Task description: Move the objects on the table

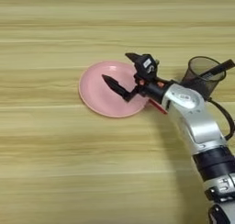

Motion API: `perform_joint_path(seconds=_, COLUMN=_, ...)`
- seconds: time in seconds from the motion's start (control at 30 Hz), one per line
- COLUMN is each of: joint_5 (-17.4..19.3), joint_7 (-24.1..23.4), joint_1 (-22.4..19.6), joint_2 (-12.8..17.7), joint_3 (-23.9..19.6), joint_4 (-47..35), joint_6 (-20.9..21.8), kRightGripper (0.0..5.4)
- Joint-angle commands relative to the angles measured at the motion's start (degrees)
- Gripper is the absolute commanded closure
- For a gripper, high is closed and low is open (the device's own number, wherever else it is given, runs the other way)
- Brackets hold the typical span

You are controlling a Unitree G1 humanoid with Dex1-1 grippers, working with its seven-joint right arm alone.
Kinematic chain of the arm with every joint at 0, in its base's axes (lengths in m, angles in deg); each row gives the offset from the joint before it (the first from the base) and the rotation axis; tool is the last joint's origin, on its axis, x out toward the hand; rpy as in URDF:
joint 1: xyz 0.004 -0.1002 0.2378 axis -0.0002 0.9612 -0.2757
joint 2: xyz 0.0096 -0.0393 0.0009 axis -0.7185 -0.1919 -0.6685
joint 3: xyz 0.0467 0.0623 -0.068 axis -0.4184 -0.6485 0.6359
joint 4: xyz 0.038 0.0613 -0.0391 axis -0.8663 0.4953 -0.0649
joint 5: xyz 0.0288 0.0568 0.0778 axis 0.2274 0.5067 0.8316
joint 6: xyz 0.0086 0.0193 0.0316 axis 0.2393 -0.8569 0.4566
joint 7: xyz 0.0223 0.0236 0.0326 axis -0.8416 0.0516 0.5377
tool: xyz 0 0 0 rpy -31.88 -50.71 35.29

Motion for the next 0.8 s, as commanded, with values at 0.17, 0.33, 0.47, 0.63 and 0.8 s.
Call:
perform_joint_path(seconds=0.17, joint_5=-0.5, joint_7=-0.7, joint_1=-10.5, joint_2=-2.3, joint_3=-0.7, joint_4=10.7, joint_6=2.4, kRightGripper=0.03)
perform_joint_path(seconds=0.33, joint_5=-1.5, joint_7=-0.6, joint_1=-12.3, joint_2=-3.4, joint_3=-0.2, joint_4=16.3, joint_6=4.5, kRightGripper=0.03)
perform_joint_path(seconds=0.47, joint_5=-2.0, joint_7=0.8, joint_1=-11.1, joint_2=-4.1, joint_3=0.8, joint_4=16.7, joint_6=5.2, kRightGripper=0.03)
perform_joint_path(seconds=0.63, joint_5=-3.0, joint_7=1.2, joint_1=-10.4, joint_2=-4.4, joint_3=1.5, joint_4=18.7, joint_6=5.9, kRightGripper=0.03)
perform_joint_path(seconds=0.8, joint_5=-4.0, joint_7=0.9, joint_1=-11.0, joint_2=-4.8, joint_3=1.3, joint_4=23.8, joint_6=7.2, kRightGripper=0.03)
